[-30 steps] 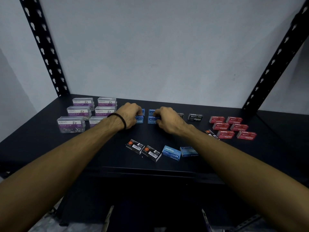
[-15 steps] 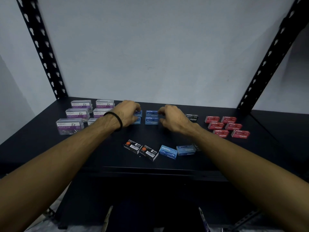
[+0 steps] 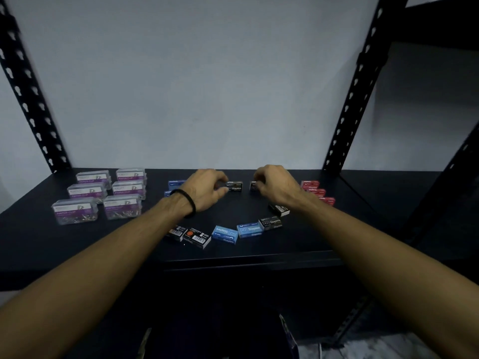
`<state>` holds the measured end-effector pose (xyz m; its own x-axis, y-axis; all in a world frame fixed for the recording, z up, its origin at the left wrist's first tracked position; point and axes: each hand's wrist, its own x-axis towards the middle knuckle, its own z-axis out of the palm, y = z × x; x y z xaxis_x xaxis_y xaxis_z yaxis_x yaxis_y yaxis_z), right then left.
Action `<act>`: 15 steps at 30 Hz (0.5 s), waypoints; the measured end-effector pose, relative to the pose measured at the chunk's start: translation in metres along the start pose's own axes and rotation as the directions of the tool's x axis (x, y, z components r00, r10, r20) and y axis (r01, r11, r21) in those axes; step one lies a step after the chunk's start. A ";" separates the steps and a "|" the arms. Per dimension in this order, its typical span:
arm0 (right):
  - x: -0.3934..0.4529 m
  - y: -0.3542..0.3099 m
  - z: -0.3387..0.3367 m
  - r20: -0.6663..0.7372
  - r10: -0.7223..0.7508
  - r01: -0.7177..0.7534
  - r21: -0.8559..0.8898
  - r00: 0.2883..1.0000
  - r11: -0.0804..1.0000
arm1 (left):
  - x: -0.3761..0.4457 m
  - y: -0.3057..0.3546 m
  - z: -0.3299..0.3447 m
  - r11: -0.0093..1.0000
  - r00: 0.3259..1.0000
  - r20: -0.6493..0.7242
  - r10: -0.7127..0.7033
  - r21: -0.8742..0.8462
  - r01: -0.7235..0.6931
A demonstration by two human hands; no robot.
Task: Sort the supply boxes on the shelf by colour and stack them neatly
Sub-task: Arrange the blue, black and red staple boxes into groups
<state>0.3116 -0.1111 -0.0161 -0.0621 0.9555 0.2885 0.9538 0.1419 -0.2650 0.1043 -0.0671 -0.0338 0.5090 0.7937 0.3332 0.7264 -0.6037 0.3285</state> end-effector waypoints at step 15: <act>-0.045 0.056 0.001 -0.043 0.044 -0.048 -0.086 0.998 0.995 | -0.004 0.067 0.058 0.981 0.989 0.144 0.045 -0.193 -0.016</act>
<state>0.3671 -0.1463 -0.0451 -0.0071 0.9487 0.3161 0.9773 0.0735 -0.1986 0.1776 -0.1063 -0.0647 0.6024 0.7682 0.2167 0.6152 -0.6198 0.4873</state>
